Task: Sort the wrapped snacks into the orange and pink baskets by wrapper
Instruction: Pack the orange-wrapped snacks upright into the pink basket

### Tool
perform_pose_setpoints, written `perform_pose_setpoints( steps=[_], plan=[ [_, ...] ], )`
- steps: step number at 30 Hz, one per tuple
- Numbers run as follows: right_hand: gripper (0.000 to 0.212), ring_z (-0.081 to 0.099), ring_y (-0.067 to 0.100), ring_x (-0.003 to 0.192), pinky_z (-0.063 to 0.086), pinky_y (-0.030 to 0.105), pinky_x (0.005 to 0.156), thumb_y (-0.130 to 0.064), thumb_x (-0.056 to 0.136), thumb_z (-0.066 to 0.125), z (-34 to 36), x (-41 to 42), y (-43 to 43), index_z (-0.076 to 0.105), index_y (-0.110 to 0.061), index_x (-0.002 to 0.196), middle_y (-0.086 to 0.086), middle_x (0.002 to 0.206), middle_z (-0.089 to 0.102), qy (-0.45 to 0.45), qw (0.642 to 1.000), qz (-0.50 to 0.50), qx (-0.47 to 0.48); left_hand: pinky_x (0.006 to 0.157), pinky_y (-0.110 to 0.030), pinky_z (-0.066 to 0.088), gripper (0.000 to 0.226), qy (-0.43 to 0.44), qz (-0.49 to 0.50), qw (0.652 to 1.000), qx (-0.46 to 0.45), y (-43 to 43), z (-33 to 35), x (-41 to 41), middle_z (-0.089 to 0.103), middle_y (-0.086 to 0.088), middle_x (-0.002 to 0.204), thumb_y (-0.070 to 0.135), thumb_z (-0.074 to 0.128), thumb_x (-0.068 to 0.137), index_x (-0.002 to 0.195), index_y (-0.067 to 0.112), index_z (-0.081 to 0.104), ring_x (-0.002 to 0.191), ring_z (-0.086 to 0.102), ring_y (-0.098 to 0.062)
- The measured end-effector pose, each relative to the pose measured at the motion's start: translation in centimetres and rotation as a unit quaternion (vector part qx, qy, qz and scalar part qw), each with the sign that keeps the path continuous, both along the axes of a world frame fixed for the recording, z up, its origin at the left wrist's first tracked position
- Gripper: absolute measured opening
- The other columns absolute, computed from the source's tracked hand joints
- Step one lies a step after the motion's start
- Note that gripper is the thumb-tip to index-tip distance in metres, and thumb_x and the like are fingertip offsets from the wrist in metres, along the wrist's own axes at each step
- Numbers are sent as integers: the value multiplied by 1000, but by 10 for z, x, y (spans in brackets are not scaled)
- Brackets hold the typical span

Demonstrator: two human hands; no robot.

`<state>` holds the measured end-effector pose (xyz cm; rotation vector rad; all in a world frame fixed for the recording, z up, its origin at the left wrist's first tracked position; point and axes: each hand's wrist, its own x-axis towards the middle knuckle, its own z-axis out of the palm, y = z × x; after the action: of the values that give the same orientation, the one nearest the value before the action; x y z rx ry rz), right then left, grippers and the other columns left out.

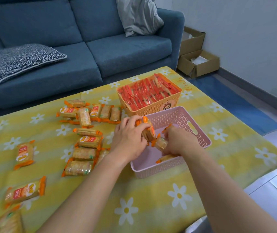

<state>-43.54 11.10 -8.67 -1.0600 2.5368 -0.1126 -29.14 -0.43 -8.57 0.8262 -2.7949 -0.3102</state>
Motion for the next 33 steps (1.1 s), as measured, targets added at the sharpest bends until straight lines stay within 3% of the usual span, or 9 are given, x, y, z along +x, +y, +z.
perform_pose_setpoints(
  steps=[3, 5, 11, 17, 22, 26, 29, 31, 33],
  plan=[
    [46, 65, 28, 111, 48, 37, 81, -29, 83, 70, -4, 1, 0, 57, -23, 126, 3, 127, 58, 46, 999, 14, 18, 110, -41, 30, 47, -3, -1, 1000, -1, 1, 1, 0, 37, 8, 149, 27, 56, 88, 132, 43, 55, 134, 28, -21],
    [49, 65, 28, 108, 48, 37, 76, -32, 78, 73, -3, -1, -1, 58, -20, 123, 2, 126, 58, 27, 999, 6, 22, 110, -41, 30, 47, -6, -1, 1000, -1, 1, 1, 0, 37, 8, 150, 28, 56, 88, 133, 44, 55, 134, 28, -21],
    [50, 65, 34, 102, 41, 32, 68, -35, 74, 82, 9, -5, -4, 58, -12, 112, 12, 107, 69, -33, 983, -99, -154, 111, -41, 29, 49, -20, -2, 1000, 5, 1, 3, 1, 34, 8, 152, 28, 58, 87, 134, 43, 54, 136, 27, -22],
    [14, 64, 34, 71, 38, 29, 49, -18, 71, 67, 5, 1, -18, 62, -5, 74, 11, 68, 66, -82, 955, -131, -252, 111, -42, 28, 50, -35, -2, 999, 1, 2, 4, -1, 32, 7, 153, 30, 57, 89, 137, 44, 51, 138, 25, -23],
    [22, 48, 26, 46, 30, 27, 41, -12, 68, 68, 2, 8, -25, 51, -9, 54, 5, 47, 46, -75, 957, -135, -245, 111, -43, 32, 52, -6, 5, 1000, 5, 4, 5, -3, 37, 7, 149, 29, 58, 88, 138, 39, 51, 135, 29, -22],
    [14, 58, 36, 68, 46, 32, 59, -19, 77, 67, -2, 3, -26, 65, -8, 68, 11, 62, 59, -85, 978, -81, -174, 110, -44, 36, 67, 31, -33, 999, -10, 8, 4, -6, 43, 11, 150, 29, 59, 82, 147, 34, 44, 133, 36, -20],
    [21, 67, 36, 91, 56, 38, 74, -17, 79, 61, -1, -10, -16, 76, -16, 95, 14, 93, 72, -49, 973, -99, -204, 113, -49, 30, 62, -19, -45, 999, -22, 11, 2, -10, 36, 11, 159, 34, 51, 85, 147, 38, 44, 141, 31, -24],
    [38, 63, 36, 106, 53, 41, 84, -16, 83, 60, -4, -19, -8, 67, -17, 120, 15, 119, 65, 0, 970, -118, -211, 115, -48, 24, 61, -44, -36, 998, -24, 11, -1, -12, 30, 12, 162, 32, 53, 88, 148, 41, 40, 145, 26, -23],
    [42, 60, 37, 113, 51, 42, 88, -18, 87, 62, -8, -23, -3, 56, -13, 128, 15, 126, 60, 9, 984, -99, -148, 115, -46, 22, 63, -46, -29, 998, -29, 12, -2, -12, 28, 14, 162, 29, 54, 88, 148, 41, 39, 145, 23, -21]
  ],
)
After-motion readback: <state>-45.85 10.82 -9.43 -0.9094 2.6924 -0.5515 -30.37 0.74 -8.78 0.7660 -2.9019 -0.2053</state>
